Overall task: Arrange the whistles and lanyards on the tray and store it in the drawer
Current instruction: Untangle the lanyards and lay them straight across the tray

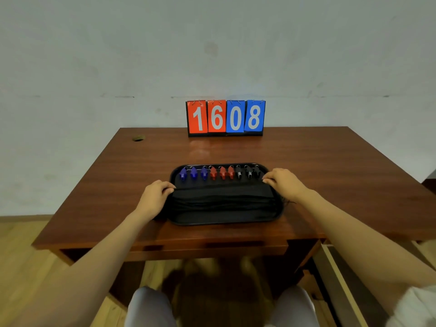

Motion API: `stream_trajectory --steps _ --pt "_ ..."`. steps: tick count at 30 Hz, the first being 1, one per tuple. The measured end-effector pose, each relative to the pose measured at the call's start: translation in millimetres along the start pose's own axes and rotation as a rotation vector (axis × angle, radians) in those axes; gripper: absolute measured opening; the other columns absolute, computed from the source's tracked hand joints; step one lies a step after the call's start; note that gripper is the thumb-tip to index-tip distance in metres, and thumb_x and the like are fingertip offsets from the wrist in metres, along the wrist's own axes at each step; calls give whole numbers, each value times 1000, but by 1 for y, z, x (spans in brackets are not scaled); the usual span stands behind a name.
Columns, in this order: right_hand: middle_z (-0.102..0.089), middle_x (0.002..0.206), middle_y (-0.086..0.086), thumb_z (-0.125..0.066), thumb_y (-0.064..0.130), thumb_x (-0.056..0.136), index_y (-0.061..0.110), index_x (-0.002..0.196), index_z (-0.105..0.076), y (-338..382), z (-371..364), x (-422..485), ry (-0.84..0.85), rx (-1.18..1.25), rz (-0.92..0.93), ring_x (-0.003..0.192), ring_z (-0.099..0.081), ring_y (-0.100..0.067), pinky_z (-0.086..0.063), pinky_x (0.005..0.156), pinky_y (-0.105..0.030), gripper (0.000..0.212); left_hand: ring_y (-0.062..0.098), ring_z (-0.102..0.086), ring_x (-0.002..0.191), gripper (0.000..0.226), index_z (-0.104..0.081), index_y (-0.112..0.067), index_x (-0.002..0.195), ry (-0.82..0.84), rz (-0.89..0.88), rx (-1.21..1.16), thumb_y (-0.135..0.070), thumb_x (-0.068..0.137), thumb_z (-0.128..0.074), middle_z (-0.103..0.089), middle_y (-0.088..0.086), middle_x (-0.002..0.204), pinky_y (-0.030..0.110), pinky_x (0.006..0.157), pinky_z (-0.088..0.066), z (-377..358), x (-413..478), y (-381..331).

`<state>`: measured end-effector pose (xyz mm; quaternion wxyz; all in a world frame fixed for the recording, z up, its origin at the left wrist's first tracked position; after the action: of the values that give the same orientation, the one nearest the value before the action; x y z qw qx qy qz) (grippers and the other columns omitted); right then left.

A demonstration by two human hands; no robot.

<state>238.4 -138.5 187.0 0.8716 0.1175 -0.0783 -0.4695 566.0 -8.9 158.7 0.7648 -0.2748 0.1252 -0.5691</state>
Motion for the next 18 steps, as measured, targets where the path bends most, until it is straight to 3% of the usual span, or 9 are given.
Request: stream_trajectory --steps 4,8,11,15,18 --pt "-59 123 -14 -38 9 100 7 127 -53 -7 -17 -13 65 54 -60 108 -57 -28 -44 86 -32 31 23 -58 98 14 -64 -12 102 -13 24 -58 -10 93 -52 -65 6 106 30 80 -44 -5 -14 7" --pt "-70 94 -9 -53 22 96 10 100 -58 -16 -24 -25 72 81 -102 77 -64 -25 -50 68 -35 14 17 -55 88 7 -61 -15 90 5 18 -15 -13 92 -55 -62 2 99 28 74 -42 -11 -23 10" --pt "-70 90 -6 -58 24 93 13 94 -66 -17 -30 -31 99 92 -91 82 -65 -23 -52 75 -36 14 21 -56 91 7 -63 -14 90 20 -26 20 -11 91 -56 -58 3 95 28 77 -41 -14 -27 10" --pt "-68 103 -1 -52 16 96 11 107 -66 -22 -37 -37 108 118 -96 92 -65 -18 -53 83 -34 19 23 -55 100 8 -65 -14 91 34 -88 52 -10 89 -59 -61 3 98 32 86 -43 -17 -30 14" --pt "-69 96 -2 -54 19 94 14 99 -60 -26 -39 -40 95 62 -93 71 -60 -13 -50 65 -30 9 24 -52 106 9 -67 -19 91 14 -94 147 -14 89 -59 -63 0 104 38 89 -35 -17 -29 15"
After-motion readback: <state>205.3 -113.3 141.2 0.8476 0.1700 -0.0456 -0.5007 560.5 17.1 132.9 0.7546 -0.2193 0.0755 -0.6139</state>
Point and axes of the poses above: each hand's wrist, its own x-axis towards the middle knuckle, its own z-axis out of the back of the hand, y = z × x, the point moved 7 cm from there along x, towards the middle knuckle
